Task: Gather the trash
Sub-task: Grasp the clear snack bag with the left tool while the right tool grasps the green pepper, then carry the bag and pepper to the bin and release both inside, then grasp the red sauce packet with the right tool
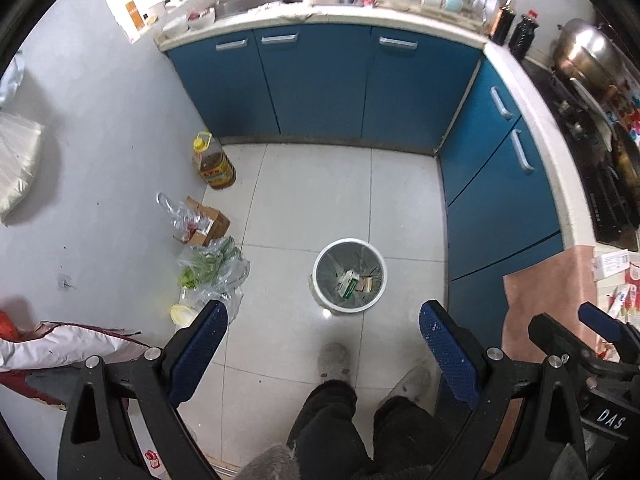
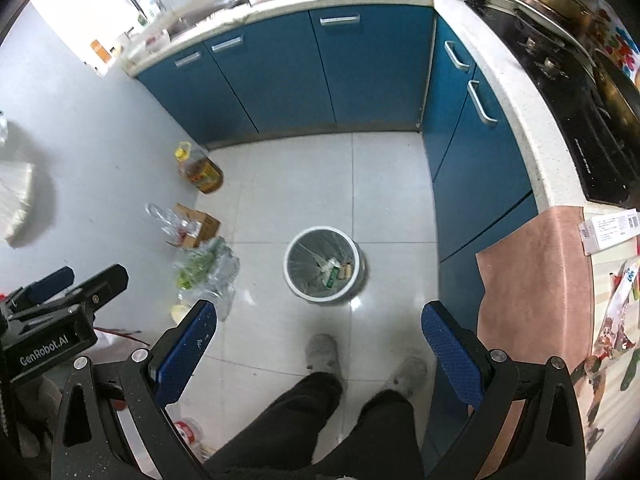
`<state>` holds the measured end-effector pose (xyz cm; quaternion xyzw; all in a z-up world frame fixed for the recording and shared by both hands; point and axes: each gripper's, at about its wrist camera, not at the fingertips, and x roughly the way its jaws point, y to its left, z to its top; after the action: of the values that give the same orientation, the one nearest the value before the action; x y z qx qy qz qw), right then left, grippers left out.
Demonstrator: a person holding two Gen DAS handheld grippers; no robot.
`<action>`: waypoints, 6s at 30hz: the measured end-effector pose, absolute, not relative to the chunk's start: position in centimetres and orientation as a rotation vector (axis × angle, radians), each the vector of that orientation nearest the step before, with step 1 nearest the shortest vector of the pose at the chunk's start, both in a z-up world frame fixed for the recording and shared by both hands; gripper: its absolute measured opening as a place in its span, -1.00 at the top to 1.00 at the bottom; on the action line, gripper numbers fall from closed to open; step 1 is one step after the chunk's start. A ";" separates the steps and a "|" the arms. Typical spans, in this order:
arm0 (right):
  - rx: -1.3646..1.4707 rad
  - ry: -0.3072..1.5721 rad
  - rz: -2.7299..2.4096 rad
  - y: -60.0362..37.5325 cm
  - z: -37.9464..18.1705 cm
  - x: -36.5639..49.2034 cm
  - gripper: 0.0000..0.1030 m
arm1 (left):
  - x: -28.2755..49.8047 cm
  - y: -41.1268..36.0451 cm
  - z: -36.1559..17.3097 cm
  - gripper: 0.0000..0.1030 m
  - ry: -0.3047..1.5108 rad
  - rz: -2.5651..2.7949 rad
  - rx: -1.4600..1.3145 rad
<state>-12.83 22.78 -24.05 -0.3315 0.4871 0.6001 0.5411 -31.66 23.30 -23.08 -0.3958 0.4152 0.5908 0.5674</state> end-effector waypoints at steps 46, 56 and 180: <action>-0.209 1.387 0.534 -3.1 -35.5 35.9 0.68 | 18.7 18.2 -31.3 0.97 1.340 0.548 -0.634; -0.142 1.267 0.663 -2.8 -25.9 29.1 0.69 | 10.2 22.1 -24.1 0.97 1.147 0.636 -0.630; -0.161 1.404 0.594 5.0 -34.7 31.4 0.91 | 24.3 22.9 -31.3 -1.00 1.408 0.695 -0.005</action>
<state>31.35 4.99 -34.74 -0.0727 0.6354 0.2688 0.7202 24.31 22.91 -31.32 -0.0022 0.6338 0.3127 0.7074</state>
